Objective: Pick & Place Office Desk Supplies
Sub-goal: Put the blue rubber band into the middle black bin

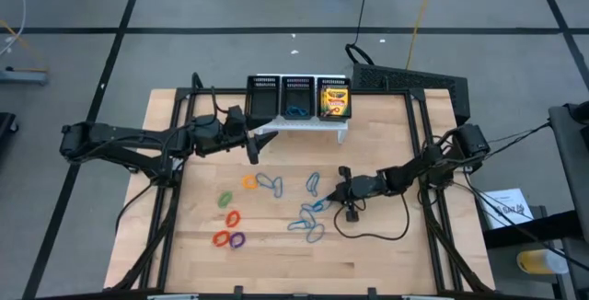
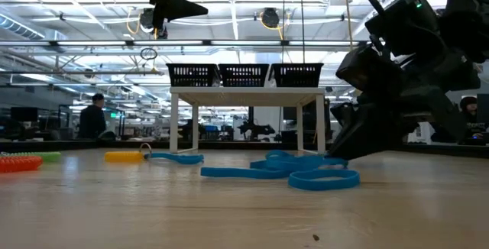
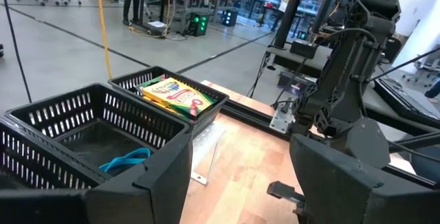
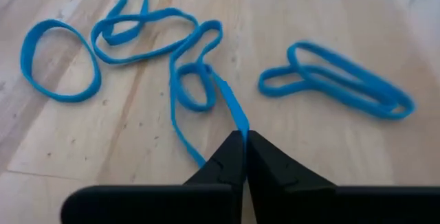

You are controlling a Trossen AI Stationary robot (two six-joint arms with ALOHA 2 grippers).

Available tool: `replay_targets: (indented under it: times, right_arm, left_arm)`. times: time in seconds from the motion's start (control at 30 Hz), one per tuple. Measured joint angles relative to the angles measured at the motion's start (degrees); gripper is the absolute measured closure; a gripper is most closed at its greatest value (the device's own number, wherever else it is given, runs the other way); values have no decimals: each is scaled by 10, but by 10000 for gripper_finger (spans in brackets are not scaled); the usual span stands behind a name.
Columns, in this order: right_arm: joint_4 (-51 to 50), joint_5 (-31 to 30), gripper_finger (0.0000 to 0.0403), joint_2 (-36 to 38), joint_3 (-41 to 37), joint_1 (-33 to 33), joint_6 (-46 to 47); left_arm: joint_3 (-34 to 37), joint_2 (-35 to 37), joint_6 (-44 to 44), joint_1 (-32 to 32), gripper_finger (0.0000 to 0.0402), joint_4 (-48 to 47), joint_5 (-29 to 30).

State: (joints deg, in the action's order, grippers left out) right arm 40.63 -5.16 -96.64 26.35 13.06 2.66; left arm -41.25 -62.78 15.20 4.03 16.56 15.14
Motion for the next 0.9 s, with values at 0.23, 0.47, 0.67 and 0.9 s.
replay_targets:
  times: [0.23,0.47,0.67,0.9]
  right_arm:
    - [-43,-41,401,86,0,-4,-60]
    - [-55,-41,402,186,0,-26,-116]
    - [-53,-38,402,243,0,-53,-147]
    - [-30,-37,402,276,0,-86,-189]
  left_arm:
    - [0,0,0,0,146,1,0]
    - [0,0,0,0,146,1,0]
    - [0,0,-29,0,146,0,0]
    - [0,0,-41,0,147,0,0]
